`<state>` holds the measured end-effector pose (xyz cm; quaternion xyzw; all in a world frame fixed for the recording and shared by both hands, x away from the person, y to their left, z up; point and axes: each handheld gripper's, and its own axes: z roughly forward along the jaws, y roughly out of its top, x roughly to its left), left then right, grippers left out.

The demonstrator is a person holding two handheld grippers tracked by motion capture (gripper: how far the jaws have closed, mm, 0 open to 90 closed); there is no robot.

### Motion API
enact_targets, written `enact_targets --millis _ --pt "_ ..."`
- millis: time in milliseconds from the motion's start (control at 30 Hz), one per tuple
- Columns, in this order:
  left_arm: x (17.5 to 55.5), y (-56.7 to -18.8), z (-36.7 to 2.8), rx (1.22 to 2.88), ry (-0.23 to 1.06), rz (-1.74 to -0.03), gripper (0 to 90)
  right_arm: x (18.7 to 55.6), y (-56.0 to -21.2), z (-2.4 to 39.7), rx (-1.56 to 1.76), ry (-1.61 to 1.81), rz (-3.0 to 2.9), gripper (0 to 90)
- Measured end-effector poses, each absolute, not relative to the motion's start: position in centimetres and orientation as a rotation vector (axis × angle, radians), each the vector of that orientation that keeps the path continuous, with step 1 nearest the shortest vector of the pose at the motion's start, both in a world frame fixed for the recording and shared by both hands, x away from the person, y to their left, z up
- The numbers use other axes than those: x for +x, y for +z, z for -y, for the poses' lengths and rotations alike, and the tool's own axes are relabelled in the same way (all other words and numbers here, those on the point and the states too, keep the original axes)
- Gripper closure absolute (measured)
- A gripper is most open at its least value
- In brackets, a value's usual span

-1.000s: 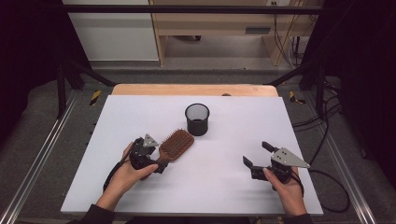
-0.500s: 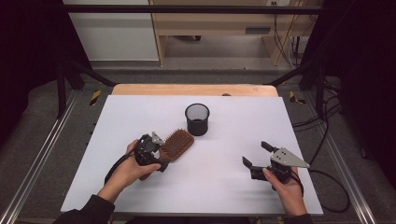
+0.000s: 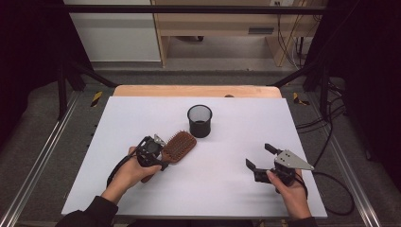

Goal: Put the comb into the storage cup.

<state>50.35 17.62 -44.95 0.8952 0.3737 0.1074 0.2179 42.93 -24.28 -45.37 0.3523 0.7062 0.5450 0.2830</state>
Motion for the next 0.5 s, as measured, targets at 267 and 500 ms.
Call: enact_targets --millis 267,500 --pt "50.45 -45.29 -17.59 2.507 0.254 -1.036 57.3 42.96 -45.42 24.26 0.942 1.457 -1.895 8.0" --pt "49.99 -45.35 -17.27 2.518 0.278 -1.009 66.6 42.98 -45.45 24.21 0.942 1.452 -1.9 8.0"
